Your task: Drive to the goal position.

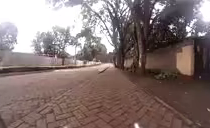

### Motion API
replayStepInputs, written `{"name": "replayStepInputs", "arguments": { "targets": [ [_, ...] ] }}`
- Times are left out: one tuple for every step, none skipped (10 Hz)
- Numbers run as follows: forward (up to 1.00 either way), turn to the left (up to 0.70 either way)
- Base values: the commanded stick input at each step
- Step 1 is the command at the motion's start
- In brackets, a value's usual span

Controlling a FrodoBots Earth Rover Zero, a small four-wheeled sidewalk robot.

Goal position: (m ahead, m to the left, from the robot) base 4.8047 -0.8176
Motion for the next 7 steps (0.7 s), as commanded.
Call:
{"name": "replayStepInputs", "arguments": {
  "targets": [
    [0.50, 0.01],
    [0.50, 0.03],
    [0.50, 0.05],
    [0.50, 0.07],
    [0.50, 0.06],
    [0.50, -0.17],
    [0.50, -0.38]
  ]
}}
